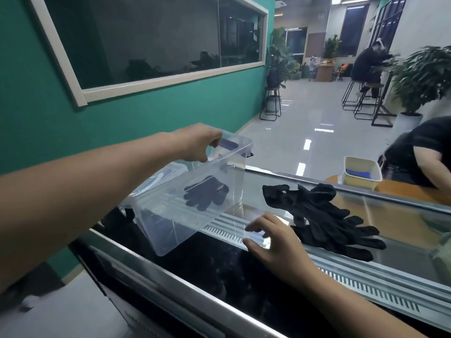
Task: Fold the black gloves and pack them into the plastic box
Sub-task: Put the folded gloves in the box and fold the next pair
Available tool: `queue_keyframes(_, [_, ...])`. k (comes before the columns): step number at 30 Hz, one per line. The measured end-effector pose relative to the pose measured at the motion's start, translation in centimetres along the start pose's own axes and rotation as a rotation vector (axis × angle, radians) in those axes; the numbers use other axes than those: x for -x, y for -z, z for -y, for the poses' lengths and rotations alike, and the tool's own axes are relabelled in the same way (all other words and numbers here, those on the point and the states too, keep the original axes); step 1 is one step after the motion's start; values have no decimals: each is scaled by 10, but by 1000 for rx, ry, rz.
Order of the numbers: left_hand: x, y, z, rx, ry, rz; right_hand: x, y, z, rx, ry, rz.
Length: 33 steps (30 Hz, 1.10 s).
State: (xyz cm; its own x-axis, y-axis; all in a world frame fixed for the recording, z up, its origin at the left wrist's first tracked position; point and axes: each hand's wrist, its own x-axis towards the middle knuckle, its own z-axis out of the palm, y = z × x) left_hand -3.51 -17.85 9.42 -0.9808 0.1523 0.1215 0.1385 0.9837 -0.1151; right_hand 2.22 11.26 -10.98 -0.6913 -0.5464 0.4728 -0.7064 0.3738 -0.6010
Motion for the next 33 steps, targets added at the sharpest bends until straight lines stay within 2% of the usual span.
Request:
queue_keyframes(5, [10, 24, -22, 92, 36, -187, 0, 2, 3, 3, -7, 3])
queue_keyframes(12, [34, 32, -81, 176, -104, -397, 1, 4, 4, 4, -9, -3])
queue_keyframes(18, [50, -6, -121, 248, -164, -398, 4, 8, 2, 32, -7, -28])
queue_keyframes(26, [65, -108, -150, 422, 46, -230, 3, 30, -8, 270, 6, -157])
queue_keyframes(30, [64, -151, -164, 491, 119, -265, 1, 49, -13, 383, -40, -263])
queue_keyframes(33, [59, -166, -171, 501, 142, -325, 1, 57, -25, 405, -126, -273])
